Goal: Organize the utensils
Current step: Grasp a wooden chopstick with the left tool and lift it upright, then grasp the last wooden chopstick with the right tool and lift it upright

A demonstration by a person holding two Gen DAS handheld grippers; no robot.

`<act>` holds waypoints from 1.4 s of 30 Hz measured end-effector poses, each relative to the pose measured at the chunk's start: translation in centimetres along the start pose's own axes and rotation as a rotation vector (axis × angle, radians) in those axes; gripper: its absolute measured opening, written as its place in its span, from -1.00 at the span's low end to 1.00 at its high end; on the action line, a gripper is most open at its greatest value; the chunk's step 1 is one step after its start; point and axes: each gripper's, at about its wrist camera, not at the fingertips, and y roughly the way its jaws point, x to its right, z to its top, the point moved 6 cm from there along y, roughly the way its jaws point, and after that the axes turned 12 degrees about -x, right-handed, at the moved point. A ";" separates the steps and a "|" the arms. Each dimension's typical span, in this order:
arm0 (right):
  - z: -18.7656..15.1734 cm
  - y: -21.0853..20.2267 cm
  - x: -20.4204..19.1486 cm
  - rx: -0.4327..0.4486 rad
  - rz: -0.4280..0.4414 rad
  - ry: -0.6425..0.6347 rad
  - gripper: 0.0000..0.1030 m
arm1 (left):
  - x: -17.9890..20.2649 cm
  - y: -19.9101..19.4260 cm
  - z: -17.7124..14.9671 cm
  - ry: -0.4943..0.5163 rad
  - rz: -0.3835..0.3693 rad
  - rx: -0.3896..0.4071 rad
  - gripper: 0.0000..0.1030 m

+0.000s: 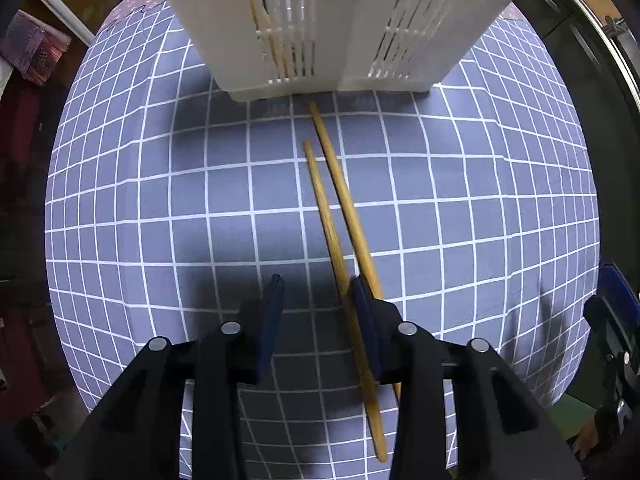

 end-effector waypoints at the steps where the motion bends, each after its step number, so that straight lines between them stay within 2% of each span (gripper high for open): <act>1: 0.0 0.0 0.0 -0.002 -0.003 0.001 -0.38 | 0.3 0.1 0.2 0.009 0.012 0.006 -0.37; 3: 0.0 0.1 0.0 -0.005 -0.007 0.002 -0.38 | 0.9 0.1 0.3 0.027 0.015 0.012 -0.67; 5: 0.0 0.2 0.1 -0.009 -0.013 0.004 -0.37 | 1.1 0.0 0.5 0.040 -0.001 0.006 -0.79; 7: 0.0 0.4 0.0 -0.014 -0.015 0.005 -0.35 | 1.1 0.1 0.6 0.048 -0.023 0.005 -0.80; 12: 0.0 0.9 -0.9 -0.031 -0.022 -0.016 -0.35 | -2.0 -0.5 -0.9 0.041 -0.063 0.022 -0.83; 18: 0.6 1.8 -2.5 -0.055 -0.036 -0.052 -0.28 | -4.2 -2.7 -2.5 0.071 -0.102 0.121 -0.83; 23: 1.6 3.4 -5.1 -0.101 -0.031 -0.103 -0.28 | -5.6 -5.6 -4.8 0.109 -0.116 0.242 -0.83; 31: 4.7 7.3 -10.1 -0.191 -0.019 -0.178 -0.28 | -8.3 -10.4 -7.5 0.166 -0.072 0.451 -0.85; 35: 6.4 10.0 -11.2 -0.254 -0.044 -0.179 -0.51 | -8.5 -11.6 -8.7 0.183 -0.058 0.511 -0.85; 42: 8.2 11.9 -11.7 -0.296 -0.070 -0.169 -0.53 | -8.5 -12.6 -10.1 0.221 -0.033 0.567 -0.85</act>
